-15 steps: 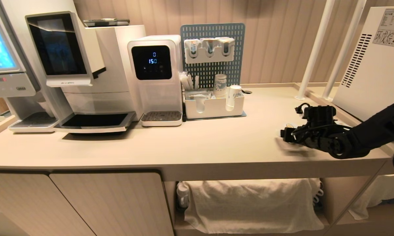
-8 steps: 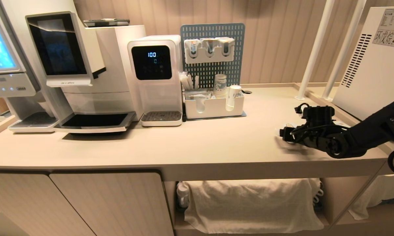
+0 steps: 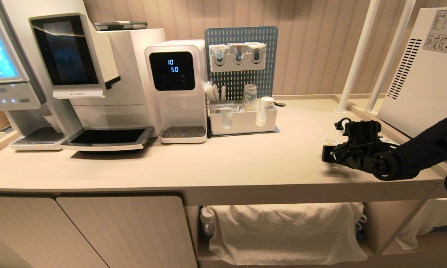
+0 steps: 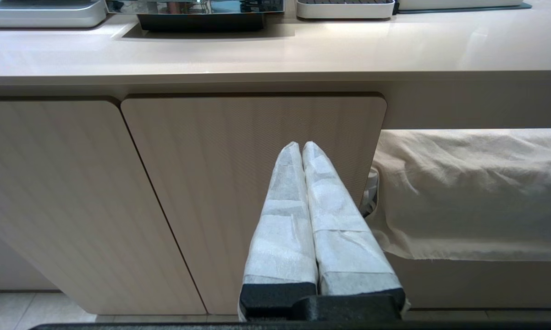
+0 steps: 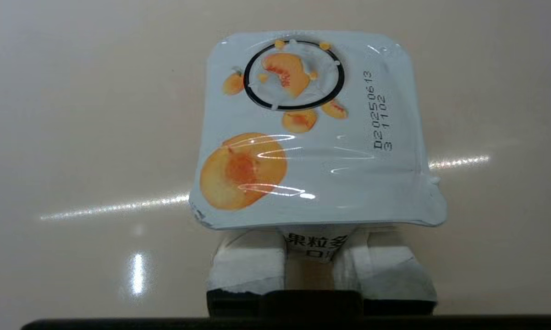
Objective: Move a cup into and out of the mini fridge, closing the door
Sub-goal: Put the yoghurt in the freezer
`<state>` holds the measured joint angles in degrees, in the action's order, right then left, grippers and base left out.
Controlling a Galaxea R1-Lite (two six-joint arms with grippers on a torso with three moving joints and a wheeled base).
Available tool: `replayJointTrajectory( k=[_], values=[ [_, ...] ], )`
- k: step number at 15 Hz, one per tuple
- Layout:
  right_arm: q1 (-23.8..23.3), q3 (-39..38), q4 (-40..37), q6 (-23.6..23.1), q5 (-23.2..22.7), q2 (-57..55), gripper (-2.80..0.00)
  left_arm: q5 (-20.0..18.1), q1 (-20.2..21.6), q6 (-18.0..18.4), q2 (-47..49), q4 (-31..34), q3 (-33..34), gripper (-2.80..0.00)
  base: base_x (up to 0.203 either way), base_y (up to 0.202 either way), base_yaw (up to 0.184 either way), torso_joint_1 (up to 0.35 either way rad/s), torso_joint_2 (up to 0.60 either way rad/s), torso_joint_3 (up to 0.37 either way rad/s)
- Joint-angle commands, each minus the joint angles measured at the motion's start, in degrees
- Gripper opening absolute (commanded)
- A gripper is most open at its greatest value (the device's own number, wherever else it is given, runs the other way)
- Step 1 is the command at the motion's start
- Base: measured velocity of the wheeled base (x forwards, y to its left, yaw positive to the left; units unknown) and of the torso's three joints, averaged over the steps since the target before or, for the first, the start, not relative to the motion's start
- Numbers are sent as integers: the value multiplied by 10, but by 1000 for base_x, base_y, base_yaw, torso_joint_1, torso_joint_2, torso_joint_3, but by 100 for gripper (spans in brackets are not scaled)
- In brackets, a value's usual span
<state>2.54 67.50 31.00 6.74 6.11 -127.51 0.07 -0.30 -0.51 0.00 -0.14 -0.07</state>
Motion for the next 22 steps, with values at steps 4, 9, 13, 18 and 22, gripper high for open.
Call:
replayJointTrajectory(
  k=[4, 9, 13, 18, 22],
  values=[
    [0, -18, 0, 0, -2, 32, -280, 0, 0, 0, 0, 0, 0, -280, 0, 0, 0, 0, 0, 0],
    [1, -44, -97, 1, -7, 107, -280, 0, 0, 0, 0, 0, 0, -280, 0, 0, 0, 0, 0, 0],
    [4, -60, -270, -4, -8, 202, -280, 0, 0, 0, 0, 0, 1, -280, 0, 0, 0, 0, 0, 0],
    [6, -124, -357, -23, -6, 327, -280, 0, 0, 0, 0, 0, 0, -280, 0, 0, 0, 0, 0, 0],
    [6, -199, -359, -37, -4, 451, -280, 0, 0, 0, 0, 0, 1, -280, 0, 0, 0, 0, 0, 0]
  ],
)
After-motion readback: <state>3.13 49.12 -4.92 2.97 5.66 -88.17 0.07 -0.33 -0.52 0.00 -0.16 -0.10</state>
